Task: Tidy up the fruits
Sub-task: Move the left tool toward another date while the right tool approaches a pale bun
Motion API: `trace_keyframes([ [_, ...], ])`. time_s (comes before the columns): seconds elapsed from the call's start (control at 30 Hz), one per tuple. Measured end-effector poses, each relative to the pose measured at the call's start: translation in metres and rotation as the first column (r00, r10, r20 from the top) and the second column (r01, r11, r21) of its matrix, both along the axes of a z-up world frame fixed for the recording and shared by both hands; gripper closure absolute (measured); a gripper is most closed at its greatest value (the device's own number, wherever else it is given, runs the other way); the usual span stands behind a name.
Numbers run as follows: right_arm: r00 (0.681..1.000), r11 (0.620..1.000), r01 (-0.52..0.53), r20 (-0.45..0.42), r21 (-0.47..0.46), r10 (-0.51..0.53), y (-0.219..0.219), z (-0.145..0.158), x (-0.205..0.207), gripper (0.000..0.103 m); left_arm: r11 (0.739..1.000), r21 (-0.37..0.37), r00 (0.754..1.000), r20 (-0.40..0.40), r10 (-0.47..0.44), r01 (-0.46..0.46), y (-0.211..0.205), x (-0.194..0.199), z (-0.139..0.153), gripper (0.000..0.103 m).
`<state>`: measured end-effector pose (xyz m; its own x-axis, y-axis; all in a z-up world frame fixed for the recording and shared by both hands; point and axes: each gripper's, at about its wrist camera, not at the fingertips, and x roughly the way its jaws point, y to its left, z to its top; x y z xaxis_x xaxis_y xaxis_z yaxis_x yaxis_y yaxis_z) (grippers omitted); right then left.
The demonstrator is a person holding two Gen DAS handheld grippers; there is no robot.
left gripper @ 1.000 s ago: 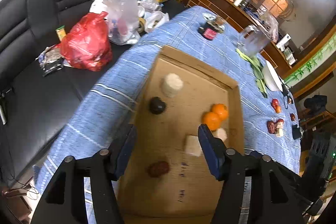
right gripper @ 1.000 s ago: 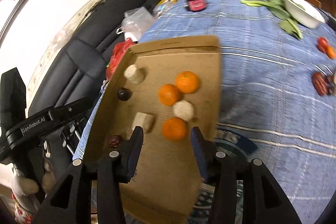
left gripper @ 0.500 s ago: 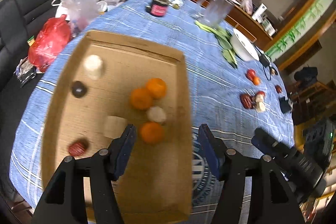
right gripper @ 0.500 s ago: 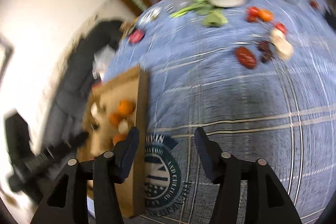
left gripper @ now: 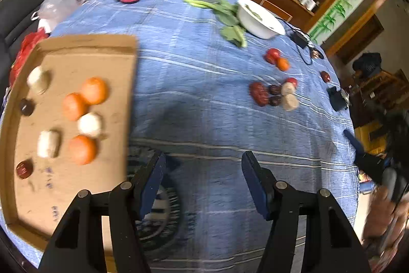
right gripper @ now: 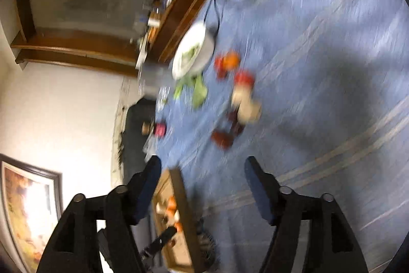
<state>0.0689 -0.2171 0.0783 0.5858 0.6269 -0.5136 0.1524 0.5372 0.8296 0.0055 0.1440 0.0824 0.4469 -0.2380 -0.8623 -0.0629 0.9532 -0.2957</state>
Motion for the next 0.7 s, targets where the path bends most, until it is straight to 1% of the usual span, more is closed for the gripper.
trace_keyframes([
  [0.07, 0.999, 0.993, -0.005, 0.034, -0.120, 0.009, -0.027, 0.022, 0.017, 0.027, 1.000, 0.010, 1.000, 0.015, -0.017, 0.017, -0.014, 0.008, 0.003, 0.042],
  [0.1, 0.999, 0.983, -0.014, 0.044, -0.184, 0.023, -0.036, 0.031, 0.025, 0.026, 0.999, 0.017, 0.999, 0.026, -0.029, 0.029, -0.024, 0.015, 0.005, 0.042],
  [0.13, 0.997, 0.958, -0.022, 0.061, -0.287, 0.041, -0.046, 0.046, 0.036, 0.026, 0.999, 0.022, 0.999, 0.032, -0.035, 0.034, -0.030, 0.020, 0.006, 0.042],
  [0.17, 0.996, 0.937, -0.018, 0.073, -0.348, 0.046, -0.051, 0.054, 0.041, 0.026, 0.999, 0.028, 0.998, 0.040, -0.041, 0.040, -0.038, 0.026, 0.006, 0.042],
  [0.2, 0.995, 0.902, -0.006, 0.091, -0.431, 0.051, -0.058, 0.066, 0.049, 0.026, 0.998, 0.034, 0.998, 0.047, -0.047, 0.045, -0.044, 0.033, 0.006, 0.042],
  [0.27, 0.990, 0.837, 0.009, 0.120, -0.547, 0.068, -0.063, 0.081, 0.060, 0.026, 0.997, 0.045, 0.997, 0.059, -0.059, 0.057, -0.056, 0.047, 0.004, 0.042],
  [0.3, 0.989, 0.805, 0.010, 0.126, -0.593, 0.081, -0.065, 0.084, 0.063, 0.024, 0.997, 0.047, 0.996, 0.060, -0.063, 0.060, -0.060, 0.054, 0.002, 0.042],
  [0.33, 0.988, 0.786, 0.005, 0.124, -0.618, 0.092, -0.066, 0.083, 0.063, 0.023, 0.997, 0.047, 0.996, 0.059, -0.066, 0.063, -0.064, 0.060, -0.001, 0.042],
  [0.37, 0.987, 0.788, -0.010, 0.118, -0.616, 0.105, -0.062, 0.078, 0.063, 0.020, 0.997, 0.047, 0.996, 0.054, -0.069, 0.067, -0.068, 0.067, -0.004, 0.042],
  [0.43, 0.984, 0.810, -0.058, 0.101, -0.583, 0.143, -0.052, 0.060, 0.061, 0.019, 0.996, 0.036, 0.996, 0.042, -0.079, 0.077, -0.074, 0.081, -0.012, 0.042],
  [0.47, 0.982, 0.813, -0.090, 0.085, -0.575, 0.169, -0.042, 0.047, 0.061, 0.019, 0.996, 0.028, 0.996, 0.035, -0.085, 0.084, -0.078, 0.089, -0.016, 0.042],
  [0.53, 0.971, 0.799, -0.159, 0.055, -0.580, 0.233, -0.017, 0.022, 0.061, 0.019, 0.994, 0.006, 0.994, 0.031, -0.106, 0.106, -0.084, 0.100, -0.022, 0.042],
  [0.6, 0.955, 0.776, -0.208, 0.049, -0.595, 0.293, 0.007, 0.005, 0.059, 0.019, 0.992, 0.011, 0.992, 0.032, -0.123, 0.123, -0.090, 0.110, -0.028, 0.044],
  [0.63, 0.946, 0.763, -0.231, 0.042, -0.604, 0.320, 0.018, -0.002, 0.058, 0.019, 0.992, 0.016, 0.991, 0.027, -0.129, 0.129, -0.094, 0.115, -0.031, 0.047],
  [0.67, 0.934, 0.747, -0.262, 0.034, -0.611, 0.356, 0.031, -0.008, 0.060, 0.020, 0.990, 0.012, 0.990, 0.023, -0.142, 0.142, -0.097, 0.119, -0.035, 0.053],
  [0.7, 0.924, 0.737, -0.284, 0.029, -0.614, 0.381, 0.040, -0.012, 0.061, 0.024, 0.989, 0.014, 0.989, 0.020, -0.149, 0.148, -0.099, 0.121, -0.036, 0.056],
])
